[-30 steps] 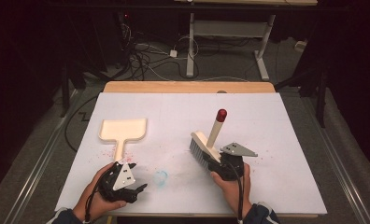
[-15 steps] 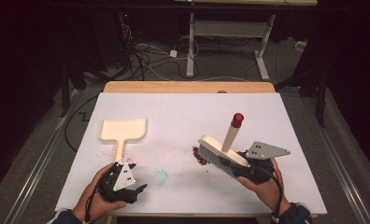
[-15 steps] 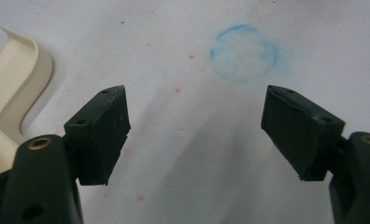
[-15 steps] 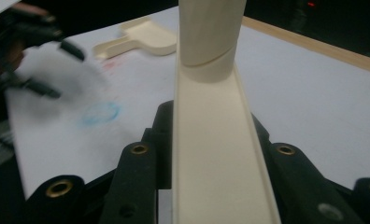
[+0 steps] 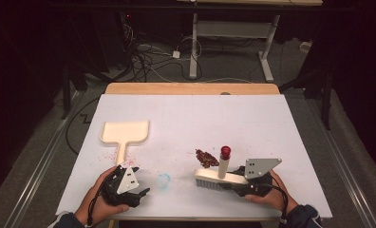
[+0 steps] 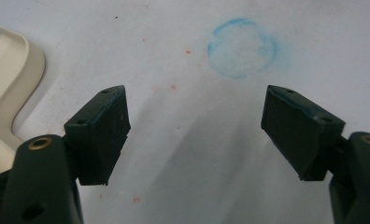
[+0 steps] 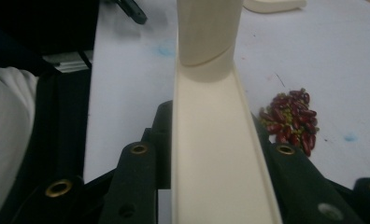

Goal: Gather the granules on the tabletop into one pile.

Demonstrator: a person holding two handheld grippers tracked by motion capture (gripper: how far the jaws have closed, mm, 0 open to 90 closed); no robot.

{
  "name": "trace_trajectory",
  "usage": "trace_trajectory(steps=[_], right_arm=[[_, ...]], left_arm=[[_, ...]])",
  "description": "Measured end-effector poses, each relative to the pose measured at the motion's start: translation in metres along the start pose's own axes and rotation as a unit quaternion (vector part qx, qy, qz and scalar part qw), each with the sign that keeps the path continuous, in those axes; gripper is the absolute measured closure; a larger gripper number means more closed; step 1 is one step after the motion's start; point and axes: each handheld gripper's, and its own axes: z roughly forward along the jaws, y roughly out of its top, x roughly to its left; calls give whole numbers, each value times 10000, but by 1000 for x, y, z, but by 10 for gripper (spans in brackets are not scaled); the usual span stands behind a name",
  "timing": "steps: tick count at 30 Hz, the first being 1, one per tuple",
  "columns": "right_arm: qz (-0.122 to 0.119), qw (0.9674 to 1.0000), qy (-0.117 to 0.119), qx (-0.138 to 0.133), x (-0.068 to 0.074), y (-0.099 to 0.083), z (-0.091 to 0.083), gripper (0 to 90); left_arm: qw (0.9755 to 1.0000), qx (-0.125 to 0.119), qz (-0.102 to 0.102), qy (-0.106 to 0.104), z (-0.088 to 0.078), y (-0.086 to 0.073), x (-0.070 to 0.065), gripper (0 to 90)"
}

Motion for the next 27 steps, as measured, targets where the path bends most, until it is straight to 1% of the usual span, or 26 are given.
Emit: trace_trajectory(steps=[4,6,8,10,13,15,18,20,21,23,24,27], right_arm=[[148,9995,-286,8,-13,-3,-4,677],[234,9988,-432,-28,-17,-5,-8,677],[270,9976,-632,-100,-18,-5,-14,677],[308,9963,-772,-216,-19,-5,-18,677],[362,9948,-844,-447,-18,-2,-28,677],[331,9940,-919,-501,-14,0,-35,677],[280,9940,-957,-458,-9,-1,-45,677],[269,9931,-1079,-359,-6,-3,-52,677],[259,9932,-1085,-333,-5,-5,-55,676],[328,9921,-1182,-274,-2,-9,-61,677],[373,9918,-1193,-252,0,-11,-62,677],[449,9913,-1233,-60,4,-17,-64,677]], left_arm=[[10000,4,35,-6,0,0,0,227],[10000,5,41,4,0,1,0,227],[10000,-5,32,12,0,1,0,227],[10000,-2,35,20,0,1,0,227],[10000,9,47,25,-1,1,-1,227],[10000,9,41,30,-1,0,-1,227],[10000,-4,34,37,-2,0,-1,227],[10000,-10,26,48,-2,0,0,227],[10000,-15,23,49,-2,0,0,227],[10000,-22,16,53,-3,0,0,227],[10000,-18,14,57,-3,0,0,227],[10000,-3,36,48,-2,0,0,227]])
